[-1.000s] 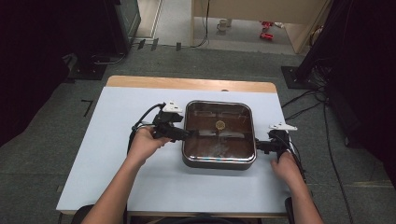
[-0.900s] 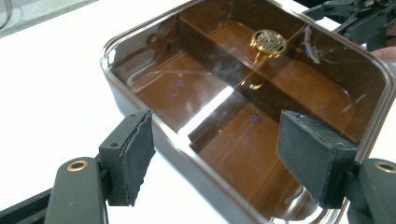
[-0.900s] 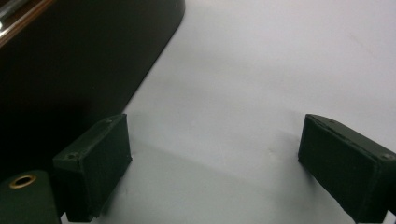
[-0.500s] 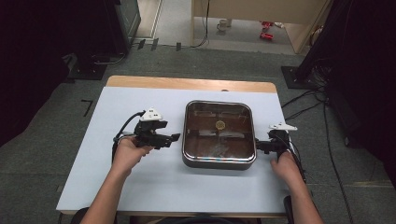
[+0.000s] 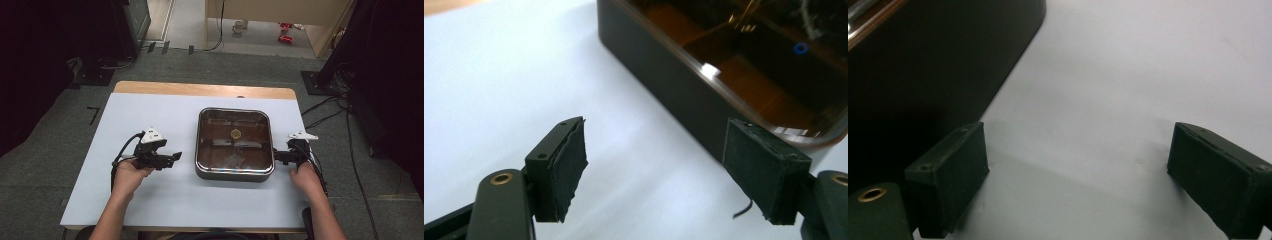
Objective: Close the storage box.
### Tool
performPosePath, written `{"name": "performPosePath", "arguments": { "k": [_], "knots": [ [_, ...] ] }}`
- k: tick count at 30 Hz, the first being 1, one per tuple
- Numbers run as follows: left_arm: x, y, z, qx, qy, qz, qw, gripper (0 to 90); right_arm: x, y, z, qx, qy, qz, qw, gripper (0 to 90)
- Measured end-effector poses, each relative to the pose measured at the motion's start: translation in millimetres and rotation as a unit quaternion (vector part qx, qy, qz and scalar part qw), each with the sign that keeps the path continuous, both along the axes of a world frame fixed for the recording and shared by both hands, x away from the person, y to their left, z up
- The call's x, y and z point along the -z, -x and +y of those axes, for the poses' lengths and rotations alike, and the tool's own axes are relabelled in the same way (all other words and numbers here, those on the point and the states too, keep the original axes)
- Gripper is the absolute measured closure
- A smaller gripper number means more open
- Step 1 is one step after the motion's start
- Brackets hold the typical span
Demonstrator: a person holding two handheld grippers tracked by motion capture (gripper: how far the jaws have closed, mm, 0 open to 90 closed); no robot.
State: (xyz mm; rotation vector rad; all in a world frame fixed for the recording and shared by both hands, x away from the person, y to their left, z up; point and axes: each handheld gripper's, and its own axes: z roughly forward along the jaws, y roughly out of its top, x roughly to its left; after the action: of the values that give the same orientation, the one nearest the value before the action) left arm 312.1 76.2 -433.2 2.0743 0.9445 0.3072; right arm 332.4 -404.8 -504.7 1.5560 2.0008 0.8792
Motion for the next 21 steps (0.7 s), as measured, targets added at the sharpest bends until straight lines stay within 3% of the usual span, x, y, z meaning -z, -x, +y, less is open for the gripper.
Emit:
{"name": "performPosePath", "arguments": {
  "k": [4, 13, 18, 21],
  "knots": [
    [11.4, 8.1, 5.9, -0.006, -0.015, -0.014, 0.9998, 22.6, 0.0, -0.1, 0.0, 0.0, 0.0, 0.0, 1.0, 8.6],
    [36.6, 17.4, 12.1, -0.017, -0.011, -0.012, 0.9997, 21.9, 0.0, 0.0, 0.1, 0.001, -0.001, 0.0, 1.0, 8.6],
    [48.4, 17.4, 7.3, -0.013, -0.041, -0.008, 0.9991, 21.4, 0.0, 0.0, 0.1, 0.0, 0.0, 0.0, 1.0, 8.6],
    [53.5, 15.5, 6.5, -0.015, -0.046, 0.003, 0.9988, 21.4, 0.0, 0.0, 0.1, 0.0, 0.0, 0.0, 1.0, 8.7]
  ]
}}
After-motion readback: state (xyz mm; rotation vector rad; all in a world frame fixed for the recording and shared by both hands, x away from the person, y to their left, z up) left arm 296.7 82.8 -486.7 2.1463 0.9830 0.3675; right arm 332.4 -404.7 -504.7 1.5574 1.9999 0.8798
